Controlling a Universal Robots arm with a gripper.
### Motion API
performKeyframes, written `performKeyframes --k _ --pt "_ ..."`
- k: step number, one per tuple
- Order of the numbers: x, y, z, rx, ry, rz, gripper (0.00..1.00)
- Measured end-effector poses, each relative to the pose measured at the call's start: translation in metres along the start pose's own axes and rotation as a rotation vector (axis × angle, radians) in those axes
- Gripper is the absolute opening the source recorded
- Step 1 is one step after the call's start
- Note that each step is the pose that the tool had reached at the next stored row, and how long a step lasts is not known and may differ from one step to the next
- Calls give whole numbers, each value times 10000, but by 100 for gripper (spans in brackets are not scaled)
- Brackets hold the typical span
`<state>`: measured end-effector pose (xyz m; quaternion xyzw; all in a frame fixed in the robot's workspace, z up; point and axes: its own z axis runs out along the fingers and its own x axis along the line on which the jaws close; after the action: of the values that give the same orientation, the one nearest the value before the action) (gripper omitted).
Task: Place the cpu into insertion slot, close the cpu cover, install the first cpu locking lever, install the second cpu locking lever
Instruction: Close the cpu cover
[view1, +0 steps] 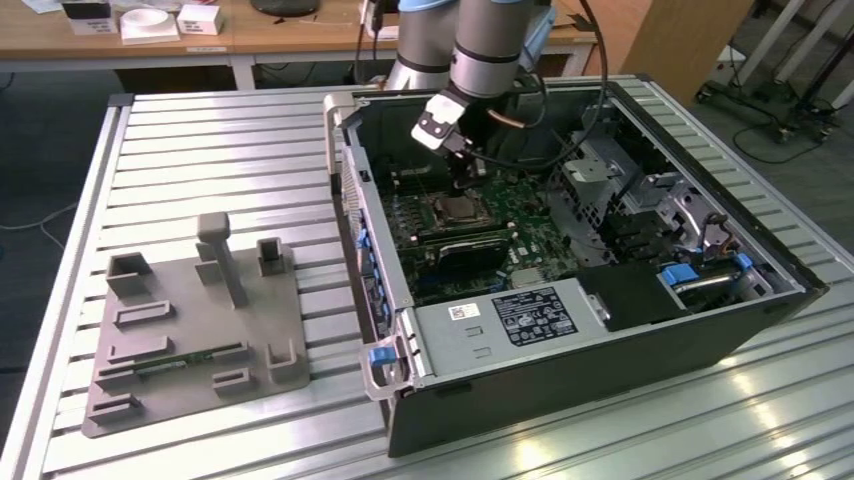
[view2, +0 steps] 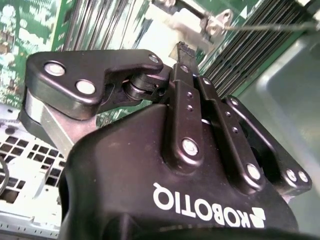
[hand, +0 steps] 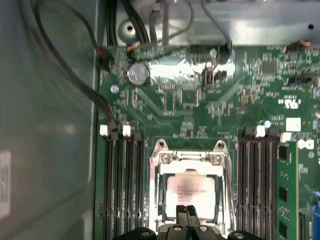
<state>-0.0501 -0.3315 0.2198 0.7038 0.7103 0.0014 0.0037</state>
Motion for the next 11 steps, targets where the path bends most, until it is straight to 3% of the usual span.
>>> performKeyframes --k 5,11 --pt "1 -98 69 -1 1 4 10" --pt "1 -133 139 0 0 25 10"
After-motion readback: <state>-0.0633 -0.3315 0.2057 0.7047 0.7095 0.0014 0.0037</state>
